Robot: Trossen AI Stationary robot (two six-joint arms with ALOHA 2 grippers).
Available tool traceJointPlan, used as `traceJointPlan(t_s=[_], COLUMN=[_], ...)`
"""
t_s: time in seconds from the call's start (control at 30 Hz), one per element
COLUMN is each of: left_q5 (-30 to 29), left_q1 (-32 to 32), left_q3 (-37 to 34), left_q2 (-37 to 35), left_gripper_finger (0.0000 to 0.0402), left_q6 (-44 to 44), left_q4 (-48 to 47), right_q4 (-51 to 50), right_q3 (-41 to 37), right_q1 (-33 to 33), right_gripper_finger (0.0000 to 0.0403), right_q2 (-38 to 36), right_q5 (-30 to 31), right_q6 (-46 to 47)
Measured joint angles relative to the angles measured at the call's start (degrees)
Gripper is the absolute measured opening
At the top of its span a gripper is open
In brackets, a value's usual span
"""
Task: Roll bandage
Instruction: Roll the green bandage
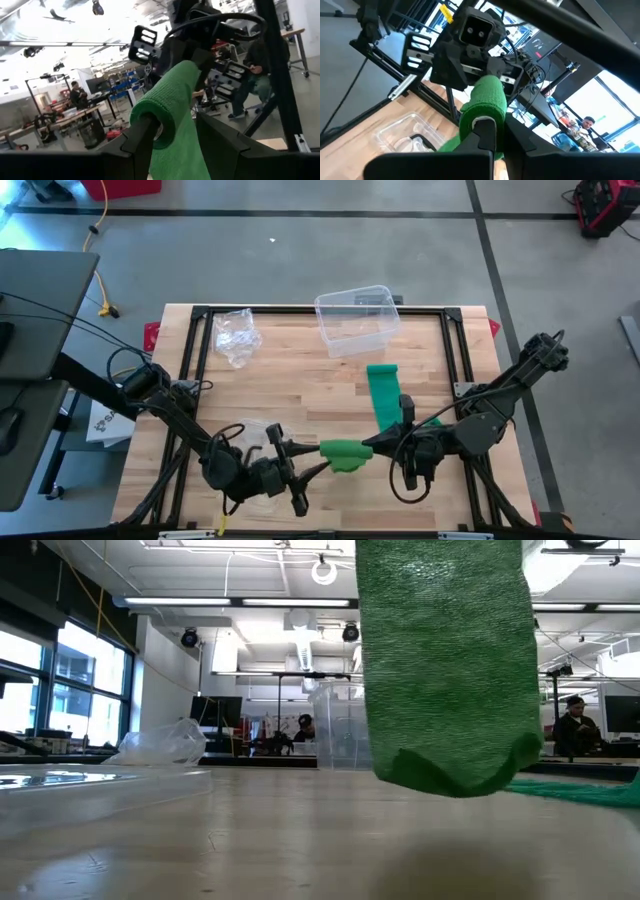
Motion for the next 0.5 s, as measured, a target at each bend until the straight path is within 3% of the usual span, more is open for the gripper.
traceJointPlan(t_s=[0.2,0.5], left_q5=[0.92,3.68], left_q1=[0.53,-1.67], left_q3=[-0.04,-0.09], left_q2=[-0.02,0.04], left_gripper_finger=[0.0121,0.0015], left_q6=[-0.06,5.81], left_q4=[-0.14,-1.64], right_q4=[0.33,0.39], right_q3=[0.00,0.02], right_q1=[0.21,0.07], right_gripper_finger=[0.0005,0.0005], right_q2=[1.35,1.64], right_q5=[-0.99,-1.24], right_q6=[0.85,0.39])
